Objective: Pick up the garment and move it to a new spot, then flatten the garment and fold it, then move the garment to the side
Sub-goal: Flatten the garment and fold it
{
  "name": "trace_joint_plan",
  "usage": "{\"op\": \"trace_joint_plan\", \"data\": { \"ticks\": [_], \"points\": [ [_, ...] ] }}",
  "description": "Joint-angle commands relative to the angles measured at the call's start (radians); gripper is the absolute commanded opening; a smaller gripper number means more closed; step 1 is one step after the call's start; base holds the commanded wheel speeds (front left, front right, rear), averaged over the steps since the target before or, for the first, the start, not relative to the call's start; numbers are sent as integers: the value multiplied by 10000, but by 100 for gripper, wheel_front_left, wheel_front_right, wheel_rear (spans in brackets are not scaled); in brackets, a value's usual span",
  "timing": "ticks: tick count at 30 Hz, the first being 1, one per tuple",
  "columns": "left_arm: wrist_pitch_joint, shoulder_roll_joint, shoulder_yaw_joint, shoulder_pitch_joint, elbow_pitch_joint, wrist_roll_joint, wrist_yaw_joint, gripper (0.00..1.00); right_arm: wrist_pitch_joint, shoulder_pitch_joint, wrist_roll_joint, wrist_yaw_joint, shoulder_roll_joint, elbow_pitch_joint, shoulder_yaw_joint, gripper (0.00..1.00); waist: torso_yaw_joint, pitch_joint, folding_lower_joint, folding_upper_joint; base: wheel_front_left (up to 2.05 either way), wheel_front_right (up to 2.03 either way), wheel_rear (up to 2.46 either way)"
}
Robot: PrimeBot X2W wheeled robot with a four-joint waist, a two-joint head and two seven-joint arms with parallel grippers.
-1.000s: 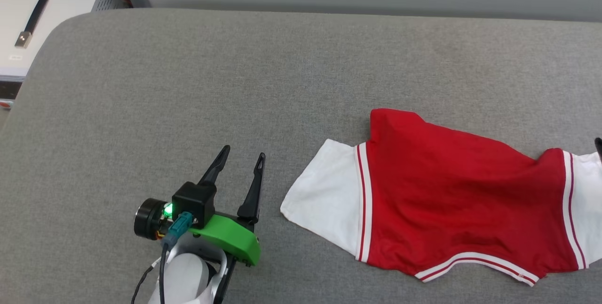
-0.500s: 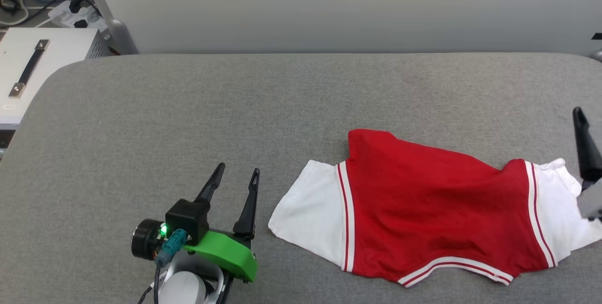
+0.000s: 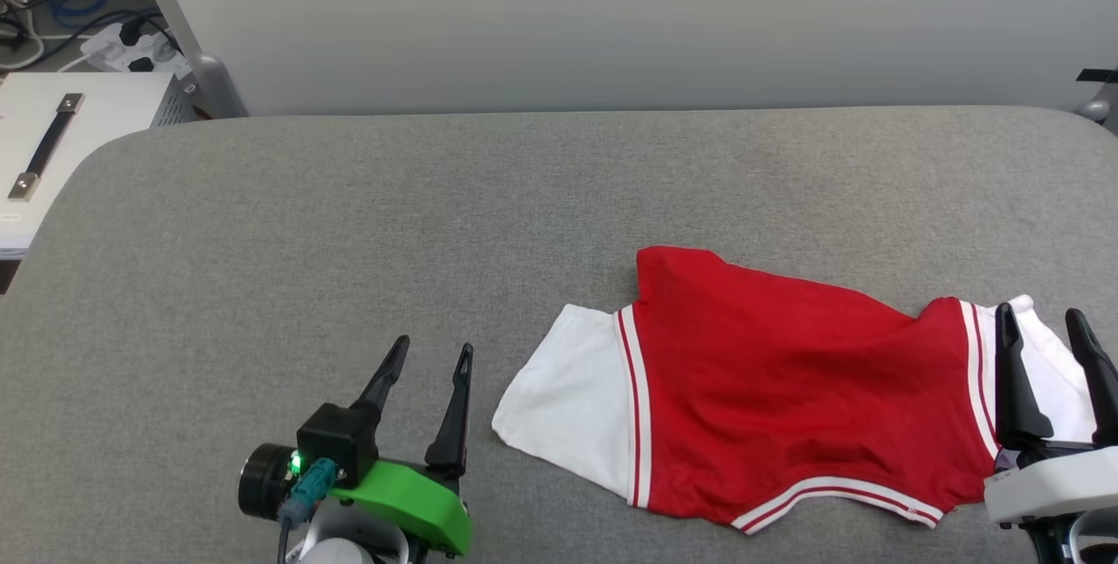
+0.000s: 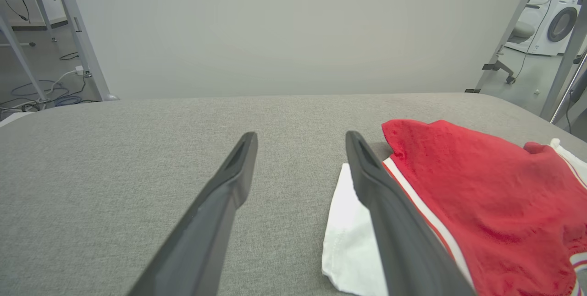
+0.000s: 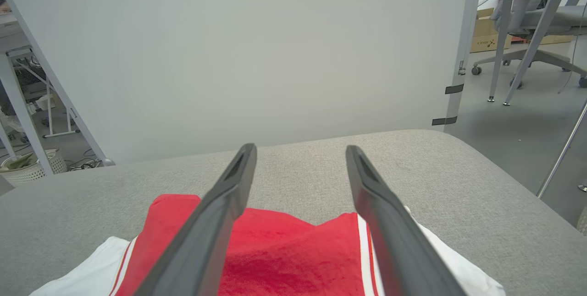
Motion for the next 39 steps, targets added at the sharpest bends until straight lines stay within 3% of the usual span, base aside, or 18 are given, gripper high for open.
{"op": "trace_joint_plan", "data": {
  "ticks": [1, 11, 18, 23, 27, 31, 39],
  "points": [
    [-59, -43, 28, 207, 50, -41, -53, 100, -88, 111, -102, -7, 57, -52, 44, 100, -14, 1, 0, 0, 0, 0, 0],
    [510, 94, -511, -169, 501, 377, 32, 100, -54, 71, -383, -7, 113, -220, -131, 100, -87, 148, 0, 0, 0, 0, 0],
    [3693, 212, -834, -919, -186, 36, 1, 100, 152, -16, -534, -7, 138, -449, -152, 100, -296, 485, 0, 0, 0, 0, 0],
    [6636, 316, -979, -1051, -895, -90, 237, 100, 243, -97, -566, -7, 136, -569, -153, 100, -568, 771, 0, 0, 0, 0, 0],
    [7972, 546, -1071, -1024, -1173, 111, 480, 100, 280, -171, -625, -7, 180, -581, -26, 100, -812, 1024, 0, 0, 0, 0, 0],
    [8544, 724, -1074, -1030, -1193, 316, 719, 100, 255, -258, -668, -7, 206, -549, 89, 100, -1022, 1302, 0, 0, 0, 0, 0],
    [8616, 928, -968, -1117, -563, 464, 1017, 100, 223, -383, -698, -7, 181, -446, 218, 100, -1250, 1700, 0, 0, 0, 0, 0]
  ]
}}
